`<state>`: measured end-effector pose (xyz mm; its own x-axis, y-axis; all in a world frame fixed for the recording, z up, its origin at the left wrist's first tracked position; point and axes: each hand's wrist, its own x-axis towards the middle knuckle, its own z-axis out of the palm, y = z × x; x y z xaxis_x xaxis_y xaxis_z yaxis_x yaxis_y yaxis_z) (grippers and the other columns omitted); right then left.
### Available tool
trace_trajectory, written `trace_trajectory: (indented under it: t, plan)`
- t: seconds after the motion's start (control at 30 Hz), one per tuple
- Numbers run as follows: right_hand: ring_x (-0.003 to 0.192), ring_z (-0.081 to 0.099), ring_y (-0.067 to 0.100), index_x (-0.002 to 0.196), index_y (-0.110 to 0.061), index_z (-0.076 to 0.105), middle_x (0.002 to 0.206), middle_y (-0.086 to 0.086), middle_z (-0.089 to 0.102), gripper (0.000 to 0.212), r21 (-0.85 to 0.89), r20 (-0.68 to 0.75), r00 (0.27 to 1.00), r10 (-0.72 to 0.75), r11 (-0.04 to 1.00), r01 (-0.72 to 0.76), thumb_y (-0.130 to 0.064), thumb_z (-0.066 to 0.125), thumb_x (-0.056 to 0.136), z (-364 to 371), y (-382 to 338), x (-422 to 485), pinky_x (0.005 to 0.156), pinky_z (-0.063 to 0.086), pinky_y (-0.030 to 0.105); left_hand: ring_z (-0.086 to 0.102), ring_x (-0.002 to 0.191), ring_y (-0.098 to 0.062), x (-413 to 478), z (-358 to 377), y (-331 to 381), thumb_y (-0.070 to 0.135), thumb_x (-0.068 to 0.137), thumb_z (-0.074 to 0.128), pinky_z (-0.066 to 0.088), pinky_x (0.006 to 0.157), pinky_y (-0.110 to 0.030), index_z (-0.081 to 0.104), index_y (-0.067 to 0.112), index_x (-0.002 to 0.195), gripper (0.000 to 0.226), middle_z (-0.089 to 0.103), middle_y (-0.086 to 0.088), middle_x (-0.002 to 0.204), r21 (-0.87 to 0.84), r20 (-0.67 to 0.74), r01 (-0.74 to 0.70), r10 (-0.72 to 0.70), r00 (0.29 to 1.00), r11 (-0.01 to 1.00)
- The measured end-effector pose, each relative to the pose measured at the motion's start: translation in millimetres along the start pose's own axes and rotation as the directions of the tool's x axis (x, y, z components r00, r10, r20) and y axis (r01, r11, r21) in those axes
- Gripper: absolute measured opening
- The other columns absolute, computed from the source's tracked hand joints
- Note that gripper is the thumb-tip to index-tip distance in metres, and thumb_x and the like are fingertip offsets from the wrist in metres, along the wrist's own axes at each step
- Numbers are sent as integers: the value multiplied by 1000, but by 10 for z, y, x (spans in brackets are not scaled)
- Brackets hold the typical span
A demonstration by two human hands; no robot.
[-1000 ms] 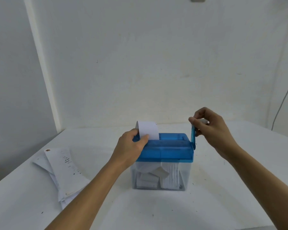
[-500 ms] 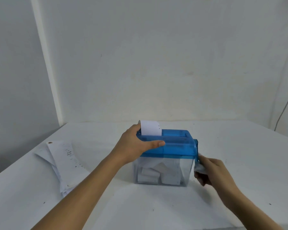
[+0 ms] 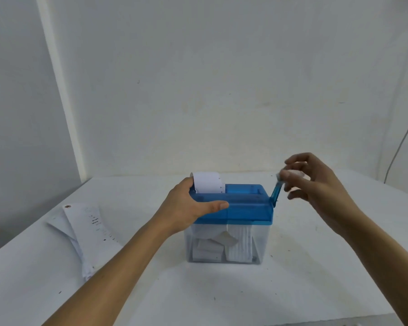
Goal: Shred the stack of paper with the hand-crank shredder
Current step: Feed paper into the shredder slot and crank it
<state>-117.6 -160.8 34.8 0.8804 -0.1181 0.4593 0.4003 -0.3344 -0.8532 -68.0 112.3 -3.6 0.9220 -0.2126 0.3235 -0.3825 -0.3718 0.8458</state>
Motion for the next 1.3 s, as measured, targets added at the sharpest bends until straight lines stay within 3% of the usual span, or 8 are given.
trace_trajectory:
  t: [0.13,0.37,0.5,0.6,0.93,1.03,1.17,1.3]
  plan:
    - [73,66,17,99,-8,62,96,9,68,15,54,-61,998,-14,998,18,-20,69,94,137,110,201,71,59,34,54,114,3,11,-3,-37,69,47,82,47,91,-20,54,32,132,97,61,23,122,13,-12,18,-17,1000,1000]
    - [73,65,16,96,-7,62,89,6,70,26,9,-172,980,101,995,-101,-33,61,98,383,422,361,64,57,27,56,114,0,-2,-4,-21,70,46,80,48,93,-22,53,35,130,96,61,22,121,-3,-9,11,-11,1000,1000]
    - [65,61,21,94,1,63,77,11,66,31,-117,-4,955,298,948,-296,-25,51,104,463,812,123,67,59,37,56,111,2,-18,11,-27,71,47,80,45,84,-17,55,34,127,92,61,23,118,-4,-27,10,-10,1000,1000]
    - [50,48,13,87,1,64,62,5,59,42,-157,44,935,351,927,-341,-30,44,106,478,911,-258,54,46,28,56,108,3,-24,29,-5,72,46,81,45,80,-15,55,34,127,93,61,23,117,1,-46,11,-11,999,1000]
    - [55,50,23,68,-5,66,62,13,61,44,19,276,961,26,999,-32,-43,66,91,-96,80,-570,51,42,29,52,106,10,-18,3,17,64,55,86,44,78,-13,52,37,124,82,57,28,117,15,-12,29,-29,1000,999]
    - [55,52,21,73,-13,72,64,11,63,42,7,193,981,-17,1000,16,-52,68,86,-83,14,-305,51,44,29,51,107,9,-21,-1,33,71,46,80,44,79,-14,49,39,124,90,55,29,117,28,5,25,-25,1000,999]
    - [63,59,19,104,-9,61,89,9,70,30,75,-1,1000,-27,997,27,-34,68,89,14,53,32,52,49,32,53,108,6,-17,9,19,71,46,79,44,79,-14,50,37,125,91,56,27,117,13,0,9,-9,1000,1000]
    - [66,62,14,101,-9,59,91,4,68,15,69,-107,994,-30,997,37,-21,66,97,170,173,221,53,53,30,53,108,6,-19,18,13,69,47,80,45,79,-12,50,35,129,93,56,26,118,-11,5,2,-2,1000,1000]
